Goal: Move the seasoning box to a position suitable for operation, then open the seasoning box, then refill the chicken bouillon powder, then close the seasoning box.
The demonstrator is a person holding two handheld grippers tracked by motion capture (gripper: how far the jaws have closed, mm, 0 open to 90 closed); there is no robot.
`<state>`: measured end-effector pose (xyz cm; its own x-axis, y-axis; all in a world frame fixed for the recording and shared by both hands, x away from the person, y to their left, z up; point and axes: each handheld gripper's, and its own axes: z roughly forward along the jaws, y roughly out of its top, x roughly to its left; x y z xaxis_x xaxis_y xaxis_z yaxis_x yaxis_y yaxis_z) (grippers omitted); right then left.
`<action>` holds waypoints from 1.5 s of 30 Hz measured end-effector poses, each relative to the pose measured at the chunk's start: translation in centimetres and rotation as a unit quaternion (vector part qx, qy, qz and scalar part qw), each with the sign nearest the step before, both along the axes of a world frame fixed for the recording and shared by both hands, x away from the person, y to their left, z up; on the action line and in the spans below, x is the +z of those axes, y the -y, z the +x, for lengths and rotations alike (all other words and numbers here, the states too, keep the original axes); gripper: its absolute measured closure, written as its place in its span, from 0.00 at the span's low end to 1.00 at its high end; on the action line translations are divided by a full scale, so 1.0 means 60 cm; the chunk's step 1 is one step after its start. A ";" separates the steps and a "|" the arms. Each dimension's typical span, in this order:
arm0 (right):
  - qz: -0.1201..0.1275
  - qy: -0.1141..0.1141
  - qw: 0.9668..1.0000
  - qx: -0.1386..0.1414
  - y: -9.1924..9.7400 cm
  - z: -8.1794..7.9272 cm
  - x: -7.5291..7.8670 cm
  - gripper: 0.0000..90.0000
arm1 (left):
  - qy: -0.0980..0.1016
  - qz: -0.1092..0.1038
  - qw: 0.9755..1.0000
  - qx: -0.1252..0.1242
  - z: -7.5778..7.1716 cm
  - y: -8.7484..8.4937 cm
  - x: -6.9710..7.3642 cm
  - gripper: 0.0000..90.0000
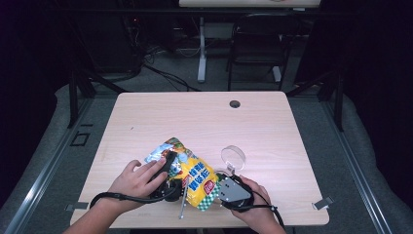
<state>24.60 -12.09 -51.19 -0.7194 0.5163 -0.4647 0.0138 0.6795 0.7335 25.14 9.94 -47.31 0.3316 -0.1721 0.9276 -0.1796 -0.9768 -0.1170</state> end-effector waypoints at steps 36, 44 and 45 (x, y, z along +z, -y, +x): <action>0.002 -0.006 1.000 -0.001 0.000 0.003 -0.001 0.78 | -0.006 0.024 1.000 0.001 0.000 0.006 0.009 0.67; 0.006 -0.006 1.000 0.001 0.002 0.003 0.000 0.78 | -0.003 0.029 1.000 0.000 0.000 0.008 0.012 0.67; 0.006 -0.006 1.000 0.001 0.002 0.003 0.000 0.78 | -0.002 0.030 1.000 0.001 -0.001 0.008 0.012 0.67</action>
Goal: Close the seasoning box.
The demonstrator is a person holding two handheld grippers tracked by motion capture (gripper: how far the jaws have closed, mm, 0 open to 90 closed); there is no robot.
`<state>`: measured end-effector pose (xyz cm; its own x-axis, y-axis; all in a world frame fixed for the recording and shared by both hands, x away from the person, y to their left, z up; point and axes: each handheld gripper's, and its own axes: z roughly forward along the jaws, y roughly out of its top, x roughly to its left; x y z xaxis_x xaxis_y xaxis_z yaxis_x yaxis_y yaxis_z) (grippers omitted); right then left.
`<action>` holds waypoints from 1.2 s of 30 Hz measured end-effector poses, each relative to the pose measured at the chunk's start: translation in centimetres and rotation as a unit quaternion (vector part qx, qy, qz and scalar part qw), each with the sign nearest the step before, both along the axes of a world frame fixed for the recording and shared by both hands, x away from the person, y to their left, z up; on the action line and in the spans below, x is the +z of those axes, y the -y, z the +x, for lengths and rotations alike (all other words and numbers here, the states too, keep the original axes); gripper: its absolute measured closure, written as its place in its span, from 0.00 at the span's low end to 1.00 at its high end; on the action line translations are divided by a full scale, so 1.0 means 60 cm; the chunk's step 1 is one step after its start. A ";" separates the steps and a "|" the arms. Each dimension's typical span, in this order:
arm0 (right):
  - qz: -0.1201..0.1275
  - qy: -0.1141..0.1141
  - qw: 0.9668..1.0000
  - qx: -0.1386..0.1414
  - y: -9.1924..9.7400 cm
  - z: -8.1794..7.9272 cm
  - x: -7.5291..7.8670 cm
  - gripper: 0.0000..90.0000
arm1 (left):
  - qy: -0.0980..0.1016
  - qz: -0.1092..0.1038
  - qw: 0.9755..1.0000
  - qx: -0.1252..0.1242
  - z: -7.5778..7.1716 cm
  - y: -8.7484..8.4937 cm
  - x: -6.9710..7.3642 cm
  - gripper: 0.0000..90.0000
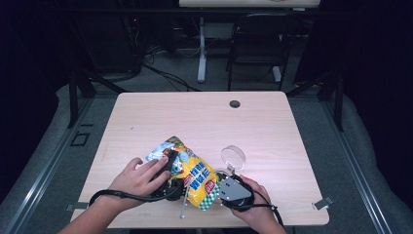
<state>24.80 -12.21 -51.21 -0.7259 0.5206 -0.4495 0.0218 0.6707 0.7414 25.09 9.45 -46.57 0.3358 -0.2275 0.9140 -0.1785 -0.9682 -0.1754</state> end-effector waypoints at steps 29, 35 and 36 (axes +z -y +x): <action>0.008 -0.002 1.000 -0.001 0.002 0.003 0.002 0.78 | 0.019 0.025 0.999 -0.010 -0.005 0.005 0.008 0.68; 0.009 -0.004 1.000 -0.003 0.003 0.003 0.002 0.78 | 0.021 0.027 0.999 -0.010 -0.006 0.007 0.010 0.68; 0.013 -0.004 1.000 -0.004 0.003 0.003 0.002 0.78 | 0.022 0.027 0.999 -0.011 -0.005 0.008 0.010 0.68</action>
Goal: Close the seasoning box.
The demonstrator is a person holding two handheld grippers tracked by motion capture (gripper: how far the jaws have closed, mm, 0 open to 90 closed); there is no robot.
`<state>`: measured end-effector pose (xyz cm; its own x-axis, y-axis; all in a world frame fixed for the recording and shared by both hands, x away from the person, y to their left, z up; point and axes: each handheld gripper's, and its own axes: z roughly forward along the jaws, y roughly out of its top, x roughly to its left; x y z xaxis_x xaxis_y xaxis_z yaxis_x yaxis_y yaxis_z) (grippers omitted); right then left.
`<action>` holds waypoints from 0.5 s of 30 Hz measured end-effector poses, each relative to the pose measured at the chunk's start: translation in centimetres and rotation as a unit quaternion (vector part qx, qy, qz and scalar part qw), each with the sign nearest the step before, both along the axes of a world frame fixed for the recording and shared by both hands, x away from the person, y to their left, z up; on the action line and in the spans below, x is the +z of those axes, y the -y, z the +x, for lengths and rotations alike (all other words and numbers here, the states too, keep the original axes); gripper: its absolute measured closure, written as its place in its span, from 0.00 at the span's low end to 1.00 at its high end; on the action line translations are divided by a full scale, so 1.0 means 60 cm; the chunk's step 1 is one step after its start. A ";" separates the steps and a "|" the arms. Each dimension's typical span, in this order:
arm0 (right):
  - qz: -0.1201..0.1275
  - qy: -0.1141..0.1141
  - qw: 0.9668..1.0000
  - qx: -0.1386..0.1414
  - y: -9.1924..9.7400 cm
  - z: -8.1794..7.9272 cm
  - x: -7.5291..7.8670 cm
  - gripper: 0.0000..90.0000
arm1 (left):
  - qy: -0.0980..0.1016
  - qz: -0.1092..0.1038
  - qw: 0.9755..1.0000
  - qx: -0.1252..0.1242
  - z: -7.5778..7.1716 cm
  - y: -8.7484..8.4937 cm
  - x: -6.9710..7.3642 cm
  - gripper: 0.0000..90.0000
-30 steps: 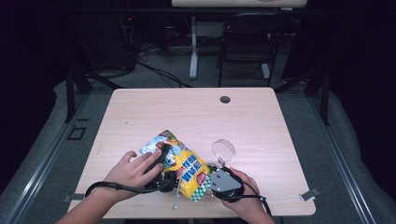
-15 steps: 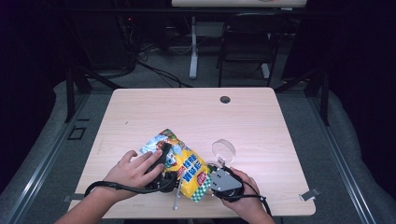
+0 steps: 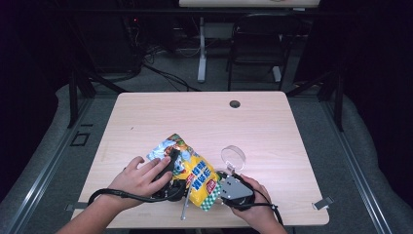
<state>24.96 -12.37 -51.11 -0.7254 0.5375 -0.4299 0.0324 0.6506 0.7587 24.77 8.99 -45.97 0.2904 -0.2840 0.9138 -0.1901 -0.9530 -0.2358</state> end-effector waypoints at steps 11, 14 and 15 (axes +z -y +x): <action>0.004 -0.009 1.000 0.001 0.002 0.002 0.002 0.78 | 0.002 0.007 1.000 -0.003 0.001 0.003 0.004 0.68; 0.006 -0.014 1.000 0.000 0.003 0.002 0.003 0.78 | 0.005 0.017 1.000 -0.003 0.000 0.005 0.006 0.69; 0.006 -0.013 1.000 0.000 0.003 0.002 0.003 0.78 | 0.005 0.017 1.000 -0.003 0.000 0.005 0.007 0.69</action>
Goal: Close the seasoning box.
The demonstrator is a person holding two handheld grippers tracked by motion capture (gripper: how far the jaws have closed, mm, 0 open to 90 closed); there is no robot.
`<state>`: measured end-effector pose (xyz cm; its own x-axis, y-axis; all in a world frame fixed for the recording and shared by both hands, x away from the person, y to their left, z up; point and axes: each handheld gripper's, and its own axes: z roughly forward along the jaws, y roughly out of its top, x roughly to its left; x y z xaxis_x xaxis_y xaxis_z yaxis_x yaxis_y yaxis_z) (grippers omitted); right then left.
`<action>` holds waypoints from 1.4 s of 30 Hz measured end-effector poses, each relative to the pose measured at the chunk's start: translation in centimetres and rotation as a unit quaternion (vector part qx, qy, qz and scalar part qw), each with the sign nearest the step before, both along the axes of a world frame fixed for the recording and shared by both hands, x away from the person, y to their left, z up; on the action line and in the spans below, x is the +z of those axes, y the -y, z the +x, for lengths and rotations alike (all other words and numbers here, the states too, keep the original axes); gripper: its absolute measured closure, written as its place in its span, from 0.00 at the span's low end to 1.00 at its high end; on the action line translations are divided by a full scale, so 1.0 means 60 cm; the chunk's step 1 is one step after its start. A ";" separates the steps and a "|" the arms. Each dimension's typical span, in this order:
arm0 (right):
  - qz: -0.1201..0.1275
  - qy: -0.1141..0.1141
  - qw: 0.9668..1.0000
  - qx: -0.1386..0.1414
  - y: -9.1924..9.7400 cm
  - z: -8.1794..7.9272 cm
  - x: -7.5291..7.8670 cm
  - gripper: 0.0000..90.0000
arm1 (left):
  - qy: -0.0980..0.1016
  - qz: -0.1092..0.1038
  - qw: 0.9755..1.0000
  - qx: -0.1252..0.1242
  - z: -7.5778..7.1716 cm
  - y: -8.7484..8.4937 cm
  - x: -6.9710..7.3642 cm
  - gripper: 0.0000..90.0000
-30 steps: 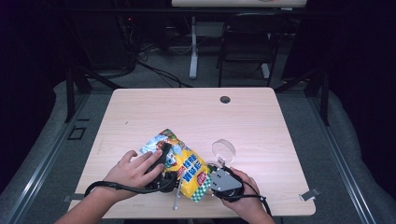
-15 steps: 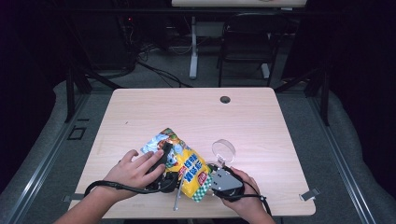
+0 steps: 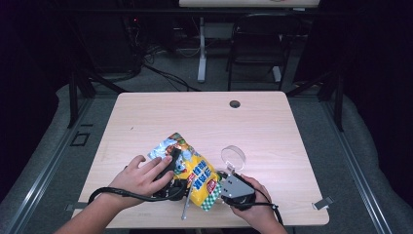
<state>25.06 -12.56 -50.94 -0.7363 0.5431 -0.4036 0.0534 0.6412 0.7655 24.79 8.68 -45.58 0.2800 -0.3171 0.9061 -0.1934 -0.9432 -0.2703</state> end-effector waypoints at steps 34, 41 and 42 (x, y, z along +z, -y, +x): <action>0.019 -0.025 1.000 0.000 0.003 0.001 0.002 0.78 | 0.001 0.015 1.000 -0.004 -0.001 0.007 0.006 0.69; 0.025 -0.032 0.999 0.001 0.005 0.002 0.004 0.78 | -0.001 0.015 1.000 -0.004 0.000 0.008 0.008 0.69; 0.025 -0.032 0.999 0.001 0.005 0.002 0.004 0.78 | -0.001 0.016 1.000 -0.004 0.000 0.008 0.008 0.69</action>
